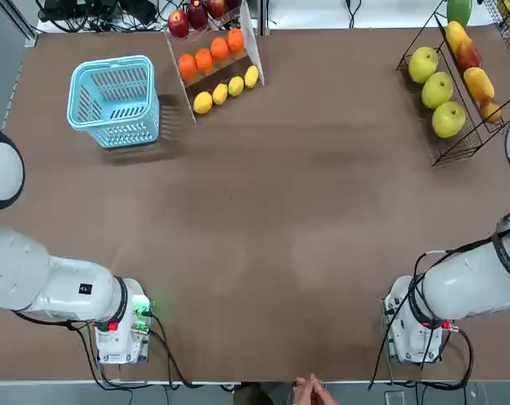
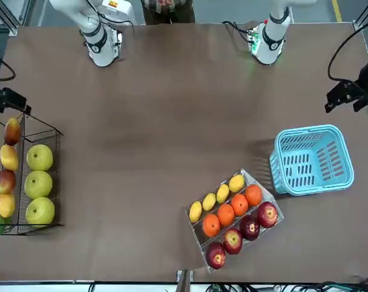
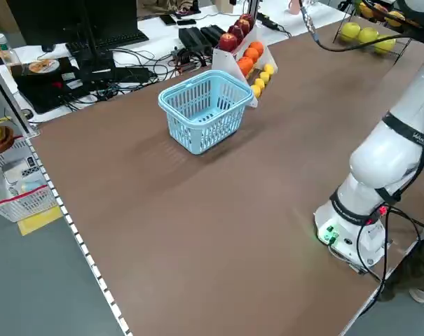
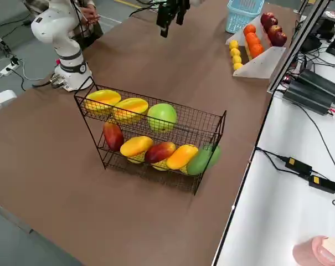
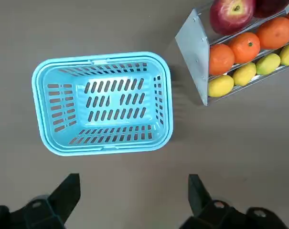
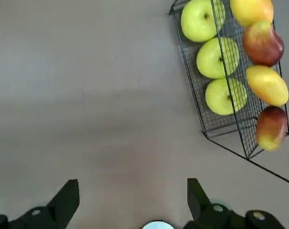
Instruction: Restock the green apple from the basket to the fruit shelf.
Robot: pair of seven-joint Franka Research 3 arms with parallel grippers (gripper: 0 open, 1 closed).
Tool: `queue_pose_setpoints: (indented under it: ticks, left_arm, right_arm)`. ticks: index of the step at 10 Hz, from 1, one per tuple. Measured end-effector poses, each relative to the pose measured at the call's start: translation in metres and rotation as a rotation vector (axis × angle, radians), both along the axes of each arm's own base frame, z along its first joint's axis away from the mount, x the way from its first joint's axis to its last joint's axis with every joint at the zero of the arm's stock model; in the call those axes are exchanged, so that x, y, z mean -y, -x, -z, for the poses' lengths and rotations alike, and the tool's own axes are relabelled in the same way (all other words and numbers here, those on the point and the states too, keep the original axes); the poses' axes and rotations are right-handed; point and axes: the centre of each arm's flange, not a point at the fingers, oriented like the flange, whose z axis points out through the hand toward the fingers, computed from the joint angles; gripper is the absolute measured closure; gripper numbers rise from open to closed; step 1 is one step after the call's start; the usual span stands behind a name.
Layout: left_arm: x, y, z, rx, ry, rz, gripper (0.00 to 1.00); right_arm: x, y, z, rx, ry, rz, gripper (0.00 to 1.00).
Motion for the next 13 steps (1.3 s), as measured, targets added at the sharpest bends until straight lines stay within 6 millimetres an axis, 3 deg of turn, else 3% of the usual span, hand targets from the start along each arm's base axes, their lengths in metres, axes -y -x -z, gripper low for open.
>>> queue_pose_setpoints:
  ticks: [3, 9, 13]
  left_arm:
    - [0.001, 0.0, 0.0, 0.0, 0.001, 0.002, 0.0]
    - [0.003, 0.0, 0.0, 0.0, 0.009, 0.004, 0.0]
    - [0.003, 0.0, 0.0, 0.0, 0.009, 0.003, 0.0]
  right_arm:
    - [0.018, -0.001, 0.008, 0.014, 0.018, -0.04, 0.0]
    - [0.007, -0.014, 0.054, 0.065, 0.017, -0.063, 0.0]
    - [-0.013, -0.008, 0.043, 0.062, 0.014, -0.051, 0.0]
